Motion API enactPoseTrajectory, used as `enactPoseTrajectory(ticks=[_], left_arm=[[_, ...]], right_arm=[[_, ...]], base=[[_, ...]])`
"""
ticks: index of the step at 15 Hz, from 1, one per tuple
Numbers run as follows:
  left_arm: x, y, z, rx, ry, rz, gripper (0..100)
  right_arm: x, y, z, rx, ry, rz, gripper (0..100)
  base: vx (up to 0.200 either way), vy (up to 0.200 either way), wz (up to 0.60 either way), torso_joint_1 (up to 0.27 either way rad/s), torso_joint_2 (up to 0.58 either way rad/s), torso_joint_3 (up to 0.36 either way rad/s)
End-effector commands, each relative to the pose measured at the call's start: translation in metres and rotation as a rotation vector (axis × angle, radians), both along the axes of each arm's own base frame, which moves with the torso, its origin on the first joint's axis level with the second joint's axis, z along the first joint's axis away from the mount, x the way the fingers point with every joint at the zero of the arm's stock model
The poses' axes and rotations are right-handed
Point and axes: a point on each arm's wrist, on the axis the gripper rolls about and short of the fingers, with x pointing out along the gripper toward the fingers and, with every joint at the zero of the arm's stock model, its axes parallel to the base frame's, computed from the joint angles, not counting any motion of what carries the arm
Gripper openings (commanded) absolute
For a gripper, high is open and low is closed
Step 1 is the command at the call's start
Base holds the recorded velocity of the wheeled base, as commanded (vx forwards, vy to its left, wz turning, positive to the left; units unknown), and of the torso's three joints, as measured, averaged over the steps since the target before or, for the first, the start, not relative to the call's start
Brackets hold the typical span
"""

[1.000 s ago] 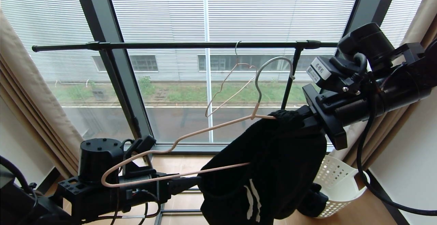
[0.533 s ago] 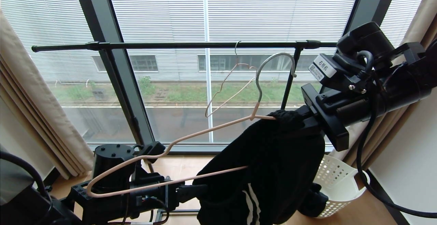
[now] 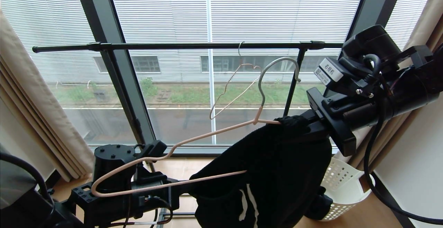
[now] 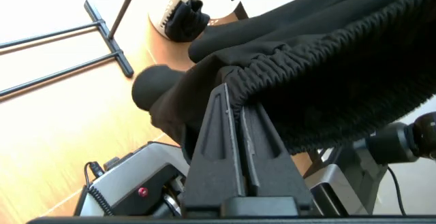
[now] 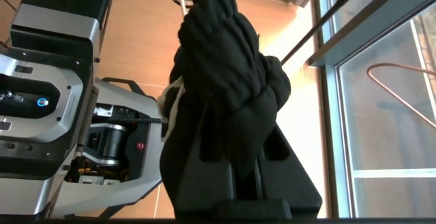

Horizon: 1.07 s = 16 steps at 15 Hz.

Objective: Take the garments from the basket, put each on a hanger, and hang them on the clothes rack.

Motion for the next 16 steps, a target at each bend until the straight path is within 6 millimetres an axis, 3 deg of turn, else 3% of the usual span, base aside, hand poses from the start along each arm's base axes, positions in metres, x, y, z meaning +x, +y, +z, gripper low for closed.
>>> enactPoseTrajectory(ticks=[1,12,16], left_arm=[[0.004,0.007,0.001,-0.004,-0.007,0.032,0],[0.012,0.02,0.003,-0.008,-0.023,0.087,0],[0.015,0.022,0.004,-0.009,-0.026,0.098,0]], right_arm=[[-0.003,-0.01,0.0,-0.001,0.002,-0.028,0],[0.001,-0.063,-0.042,-0.022,0.019,-0.217,0],[-0.002,-0.08,-0.057,-0.107,0.028,-0.301,0]], base=[[0.0,0.0,0.0,0.0,0.0,0.0],[0.0,0.0,0.0,0.0,0.0,0.0],[0.0,0.0,0.0,0.0,0.0,0.0]])
